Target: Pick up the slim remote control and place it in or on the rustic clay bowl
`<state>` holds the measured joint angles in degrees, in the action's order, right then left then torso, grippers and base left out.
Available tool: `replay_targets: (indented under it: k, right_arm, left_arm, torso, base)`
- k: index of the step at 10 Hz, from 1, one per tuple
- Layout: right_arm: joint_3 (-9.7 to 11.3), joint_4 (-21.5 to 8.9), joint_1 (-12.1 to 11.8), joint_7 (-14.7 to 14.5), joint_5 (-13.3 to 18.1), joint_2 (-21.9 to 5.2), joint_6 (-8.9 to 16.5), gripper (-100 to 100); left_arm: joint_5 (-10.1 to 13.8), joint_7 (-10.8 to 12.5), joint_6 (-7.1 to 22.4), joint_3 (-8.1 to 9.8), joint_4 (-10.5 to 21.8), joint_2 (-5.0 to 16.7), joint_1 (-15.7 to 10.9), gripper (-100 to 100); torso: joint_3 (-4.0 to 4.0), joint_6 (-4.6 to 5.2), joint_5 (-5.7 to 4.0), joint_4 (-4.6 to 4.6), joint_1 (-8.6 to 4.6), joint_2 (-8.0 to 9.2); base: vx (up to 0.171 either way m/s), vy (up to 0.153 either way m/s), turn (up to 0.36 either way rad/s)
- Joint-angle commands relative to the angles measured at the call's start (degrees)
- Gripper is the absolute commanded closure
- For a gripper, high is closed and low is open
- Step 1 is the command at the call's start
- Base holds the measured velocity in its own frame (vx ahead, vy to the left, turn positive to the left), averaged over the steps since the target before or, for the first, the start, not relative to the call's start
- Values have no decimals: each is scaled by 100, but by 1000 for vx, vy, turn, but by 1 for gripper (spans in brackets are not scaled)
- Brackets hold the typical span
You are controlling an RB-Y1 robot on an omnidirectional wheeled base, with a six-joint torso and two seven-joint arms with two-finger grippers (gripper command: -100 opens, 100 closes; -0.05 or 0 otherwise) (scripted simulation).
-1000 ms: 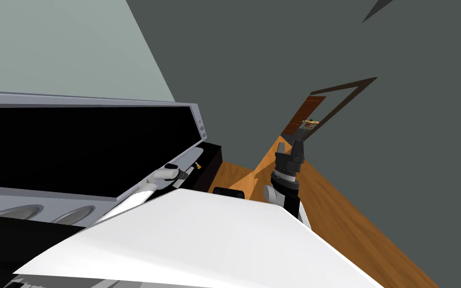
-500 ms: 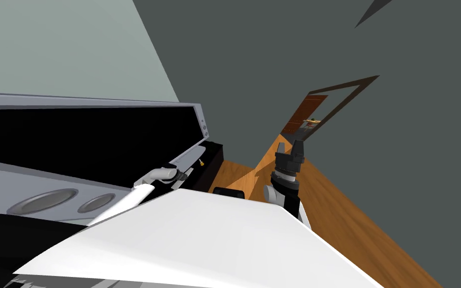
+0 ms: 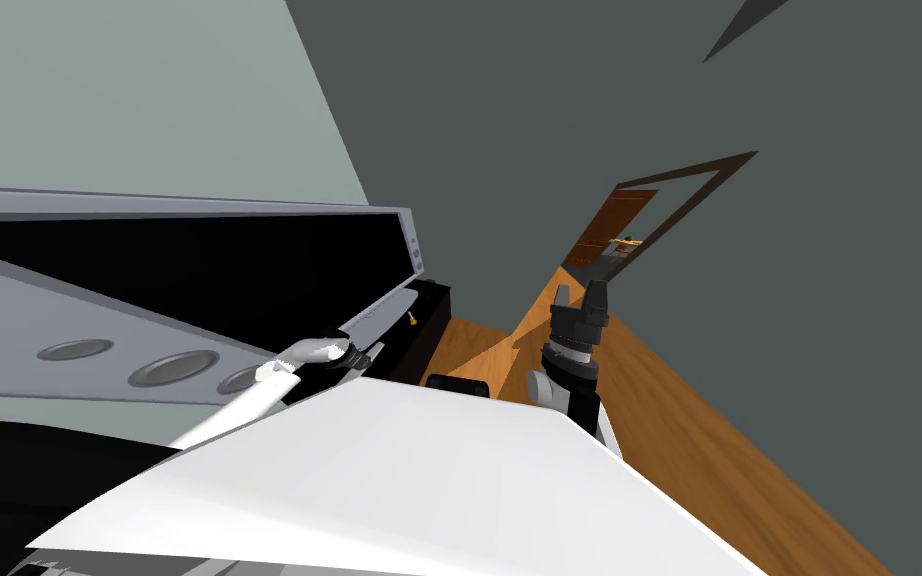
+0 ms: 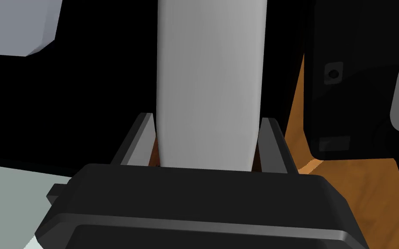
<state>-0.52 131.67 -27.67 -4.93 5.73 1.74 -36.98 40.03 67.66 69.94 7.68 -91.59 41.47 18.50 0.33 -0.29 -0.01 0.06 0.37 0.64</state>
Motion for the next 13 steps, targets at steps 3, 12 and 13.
replay_targets:
  k: [3, 12, 13]
  right_arm:
    - [0, 0, 0, 0, 0, 0, 0, 0]
    - [1, 0, -1, 0, 0, 1, 0, 0]
    - [1, 0, -1, 0, 0, 1, 0, 0]
  left_arm:
    - [282, -2, 525, 25, -250, 116, 269, 100]
    - [434, -50, 793, 25, -314, 176, 386, -100]
    - [434, -50, 793, 25, -314, 176, 386, 0]
  torso:
    - [5, -1, -2, 2, -12, 8]
    - [-29, 10, -17, -6, -53, -56]
    - [-29, 10, -17, -6, -53, -56]
  base:
    - [-128, 73, 15]
    - [-45, 26, 3]
    - [0, 0, 0]
